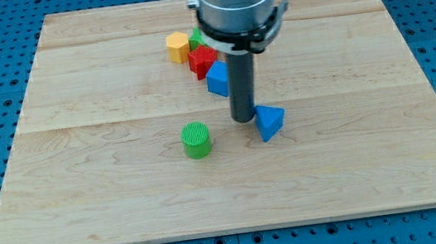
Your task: Place the blue cube below the red star
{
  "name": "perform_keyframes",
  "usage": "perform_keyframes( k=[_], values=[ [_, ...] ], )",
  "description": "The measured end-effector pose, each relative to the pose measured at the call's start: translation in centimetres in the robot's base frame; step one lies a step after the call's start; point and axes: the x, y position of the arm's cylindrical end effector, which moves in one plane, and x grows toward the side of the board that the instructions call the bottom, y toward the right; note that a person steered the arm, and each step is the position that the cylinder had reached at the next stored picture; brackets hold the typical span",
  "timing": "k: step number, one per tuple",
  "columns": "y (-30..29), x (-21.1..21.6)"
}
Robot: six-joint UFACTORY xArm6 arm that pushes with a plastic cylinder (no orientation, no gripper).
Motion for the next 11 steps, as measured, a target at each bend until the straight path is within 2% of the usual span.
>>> perform_keyframes(
  k=[2,4,6,9,11],
  values=[
    [3.2,-4.5],
    [3.3,-6.7],
    [3.0,-6.7],
    [-1.3,-6.7],
    [-1.4,-5.2]
  ],
)
